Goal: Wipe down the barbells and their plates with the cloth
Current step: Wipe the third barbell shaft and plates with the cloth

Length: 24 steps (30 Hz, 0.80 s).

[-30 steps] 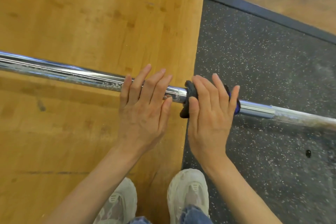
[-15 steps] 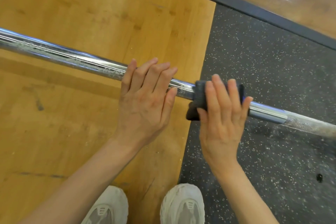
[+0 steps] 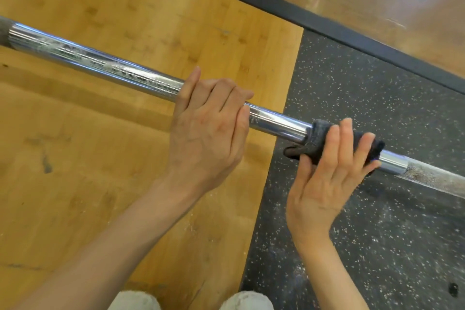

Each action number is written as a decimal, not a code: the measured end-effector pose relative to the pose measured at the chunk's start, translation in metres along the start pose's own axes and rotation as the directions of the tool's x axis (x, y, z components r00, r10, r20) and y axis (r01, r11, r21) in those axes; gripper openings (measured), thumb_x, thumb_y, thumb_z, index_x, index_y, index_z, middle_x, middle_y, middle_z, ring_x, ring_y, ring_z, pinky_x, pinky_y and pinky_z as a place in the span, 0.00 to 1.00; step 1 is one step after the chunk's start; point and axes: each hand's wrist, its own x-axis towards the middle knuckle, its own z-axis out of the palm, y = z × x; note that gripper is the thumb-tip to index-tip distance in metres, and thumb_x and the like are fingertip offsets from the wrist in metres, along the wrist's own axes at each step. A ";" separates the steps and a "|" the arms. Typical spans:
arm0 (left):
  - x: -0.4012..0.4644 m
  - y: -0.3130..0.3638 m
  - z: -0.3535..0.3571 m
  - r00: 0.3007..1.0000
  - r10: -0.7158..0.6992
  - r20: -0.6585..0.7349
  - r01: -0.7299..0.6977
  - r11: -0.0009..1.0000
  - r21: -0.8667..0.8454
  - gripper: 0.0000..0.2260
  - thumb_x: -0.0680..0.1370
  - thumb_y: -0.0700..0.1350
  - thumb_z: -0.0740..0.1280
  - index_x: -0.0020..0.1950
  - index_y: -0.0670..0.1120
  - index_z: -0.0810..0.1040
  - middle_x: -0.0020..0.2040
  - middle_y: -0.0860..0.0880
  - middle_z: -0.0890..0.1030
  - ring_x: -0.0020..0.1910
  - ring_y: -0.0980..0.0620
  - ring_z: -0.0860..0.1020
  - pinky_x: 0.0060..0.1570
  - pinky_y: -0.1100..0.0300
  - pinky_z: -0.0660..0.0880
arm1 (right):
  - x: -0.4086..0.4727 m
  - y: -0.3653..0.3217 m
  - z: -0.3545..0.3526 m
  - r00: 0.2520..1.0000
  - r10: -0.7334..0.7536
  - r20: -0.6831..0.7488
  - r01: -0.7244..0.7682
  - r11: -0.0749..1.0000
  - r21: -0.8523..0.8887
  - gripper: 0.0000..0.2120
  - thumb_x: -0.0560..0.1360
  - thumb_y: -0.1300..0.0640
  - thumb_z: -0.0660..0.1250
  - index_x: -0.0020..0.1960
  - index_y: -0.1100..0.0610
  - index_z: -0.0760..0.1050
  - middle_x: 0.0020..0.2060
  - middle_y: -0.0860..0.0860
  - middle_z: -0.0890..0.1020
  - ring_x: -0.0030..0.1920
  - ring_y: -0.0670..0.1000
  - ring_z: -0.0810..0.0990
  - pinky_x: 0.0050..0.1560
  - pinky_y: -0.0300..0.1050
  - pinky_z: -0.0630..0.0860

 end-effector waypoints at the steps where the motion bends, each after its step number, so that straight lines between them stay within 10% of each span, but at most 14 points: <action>1: 0.004 0.000 0.001 1.000 -0.001 -0.005 0.001 1.000 -0.001 0.17 0.84 0.45 0.52 0.59 0.46 0.81 0.53 0.49 0.80 0.58 0.47 0.75 0.77 0.53 0.51 | 0.004 -0.007 0.005 1.000 0.026 -0.008 -0.026 1.000 0.017 0.22 0.86 0.54 0.52 0.78 0.60 0.57 0.77 0.56 0.61 0.81 0.51 0.43 0.79 0.60 0.40; 6: 0.019 0.001 0.003 1.000 -0.014 -0.010 0.014 1.000 0.001 0.19 0.85 0.45 0.51 0.57 0.46 0.81 0.51 0.49 0.81 0.56 0.47 0.76 0.76 0.53 0.54 | 0.022 -0.026 0.021 0.980 -0.193 0.042 0.194 0.981 -0.008 0.24 0.86 0.56 0.54 0.80 0.57 0.53 0.79 0.51 0.57 0.81 0.50 0.43 0.80 0.56 0.38; 11: 0.031 -0.001 0.006 1.000 -0.018 -0.001 0.017 0.999 -0.041 0.19 0.84 0.45 0.51 0.57 0.46 0.82 0.50 0.50 0.81 0.54 0.48 0.76 0.76 0.52 0.56 | 0.013 -0.013 0.021 0.993 -0.108 0.041 0.109 0.994 -0.018 0.31 0.84 0.63 0.60 0.81 0.56 0.49 0.82 0.46 0.42 0.81 0.53 0.41 0.79 0.60 0.39; 15: 0.038 -0.001 0.007 1.000 -0.017 0.003 0.017 0.999 -0.028 0.19 0.84 0.44 0.51 0.56 0.46 0.82 0.50 0.49 0.81 0.54 0.48 0.76 0.76 0.53 0.55 | 0.031 -0.043 0.033 0.966 -0.244 0.086 0.247 0.969 -0.021 0.33 0.84 0.60 0.62 0.82 0.55 0.47 0.81 0.49 0.54 0.82 0.53 0.44 0.80 0.57 0.39; 20: 0.042 -0.001 0.005 0.999 -0.020 0.031 0.021 0.999 -0.032 0.18 0.84 0.44 0.51 0.55 0.46 0.81 0.48 0.50 0.80 0.52 0.48 0.76 0.76 0.54 0.54 | 0.077 -0.060 0.016 0.987 -0.124 0.101 0.118 0.991 0.071 0.20 0.85 0.50 0.49 0.60 0.57 0.77 0.52 0.54 0.81 0.56 0.58 0.76 0.66 0.54 0.66; 24: 0.043 -0.001 0.006 0.999 -0.033 0.020 0.034 0.997 -0.065 0.18 0.84 0.44 0.51 0.57 0.46 0.82 0.49 0.50 0.81 0.53 0.49 0.76 0.76 0.54 0.54 | 0.128 -0.064 0.008 0.885 0.078 0.458 -0.036 0.994 -0.099 0.25 0.85 0.49 0.47 0.31 0.52 0.63 0.27 0.48 0.67 0.34 0.58 0.73 0.42 0.50 0.64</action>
